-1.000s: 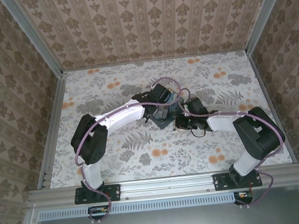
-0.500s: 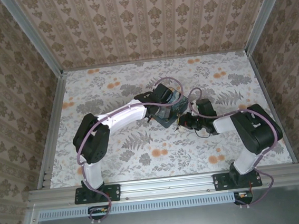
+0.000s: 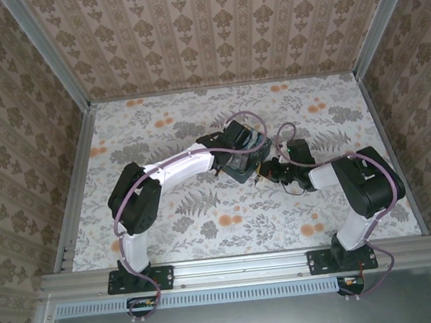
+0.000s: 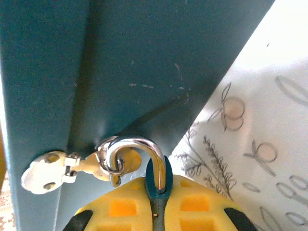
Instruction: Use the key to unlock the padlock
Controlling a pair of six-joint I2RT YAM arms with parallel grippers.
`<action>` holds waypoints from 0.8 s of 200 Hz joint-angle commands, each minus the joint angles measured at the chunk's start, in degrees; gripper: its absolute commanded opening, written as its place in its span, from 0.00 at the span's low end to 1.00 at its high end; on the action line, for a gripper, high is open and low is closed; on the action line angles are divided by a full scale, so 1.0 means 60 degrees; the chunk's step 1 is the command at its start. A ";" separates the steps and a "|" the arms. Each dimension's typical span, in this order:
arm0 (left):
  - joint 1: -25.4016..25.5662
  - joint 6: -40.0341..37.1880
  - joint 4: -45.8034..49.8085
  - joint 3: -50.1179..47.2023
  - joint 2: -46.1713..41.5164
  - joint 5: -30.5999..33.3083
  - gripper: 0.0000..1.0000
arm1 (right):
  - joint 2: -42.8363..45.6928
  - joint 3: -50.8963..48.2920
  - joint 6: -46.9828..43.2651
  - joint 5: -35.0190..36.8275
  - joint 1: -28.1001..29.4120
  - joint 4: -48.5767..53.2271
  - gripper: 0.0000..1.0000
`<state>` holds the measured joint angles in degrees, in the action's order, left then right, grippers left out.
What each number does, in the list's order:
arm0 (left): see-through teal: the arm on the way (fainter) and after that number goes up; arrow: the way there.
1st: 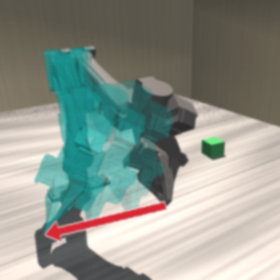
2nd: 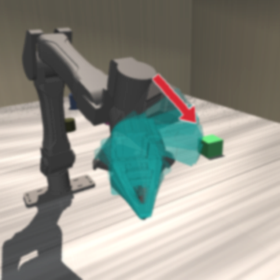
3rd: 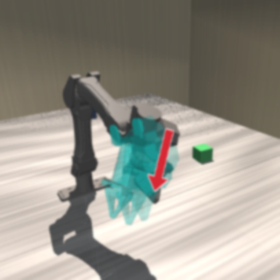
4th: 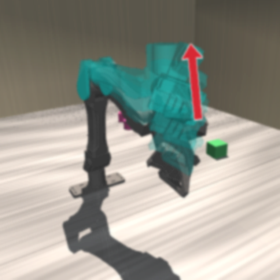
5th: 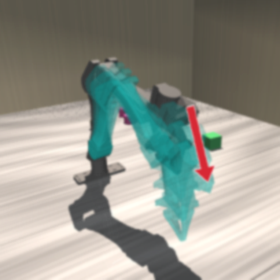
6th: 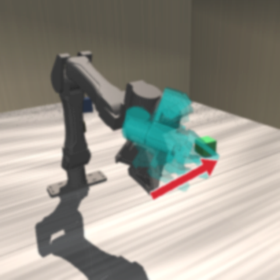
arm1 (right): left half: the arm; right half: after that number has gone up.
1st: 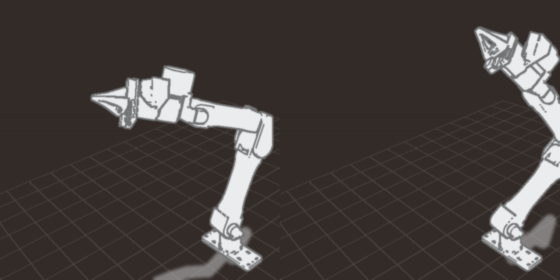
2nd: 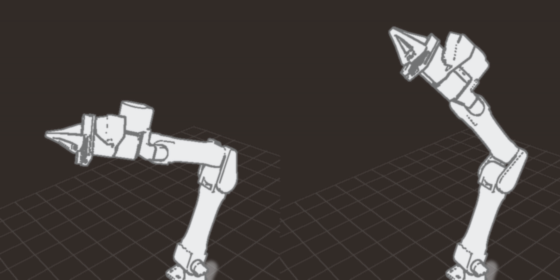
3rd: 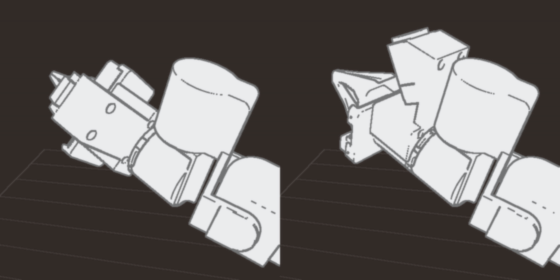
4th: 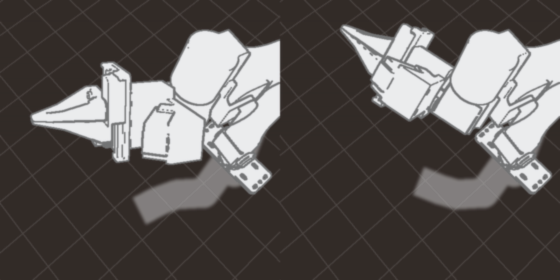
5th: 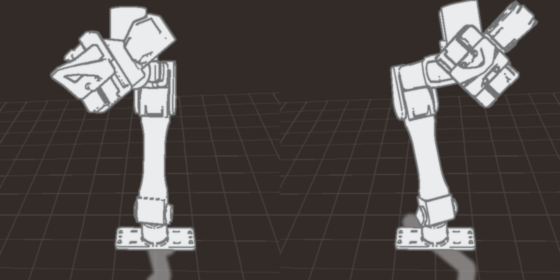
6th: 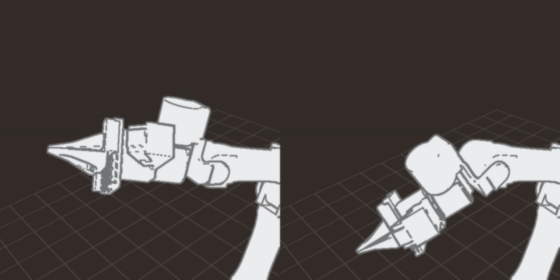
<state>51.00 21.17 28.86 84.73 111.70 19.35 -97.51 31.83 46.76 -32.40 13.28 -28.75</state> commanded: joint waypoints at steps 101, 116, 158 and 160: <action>-0.0062 -0.0496 0.1755 -0.0149 0.1364 -0.0232 0.93 | 0.0180 0.1631 -0.1437 -0.0788 -0.1594 0.2536 0.00; -0.0129 -0.0516 0.1745 -0.0090 0.1346 -0.0298 0.94 | 0.0591 0.1260 -0.1368 -0.0763 -0.1598 0.2544 0.00; -0.0356 -0.0589 0.1802 0.0263 0.1298 -0.0466 0.96 | 0.2285 -0.0022 -0.1180 -0.0771 -0.1233 0.2946 0.00; -0.0356 -0.0596 0.1801 0.0282 0.1278 -0.0489 0.96 | 0.2393 -0.0074 -0.1175 -0.0760 -0.1181 0.2983 0.00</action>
<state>50.61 20.43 29.15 88.12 114.39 17.52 -89.17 34.57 39.42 -35.99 4.32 -14.06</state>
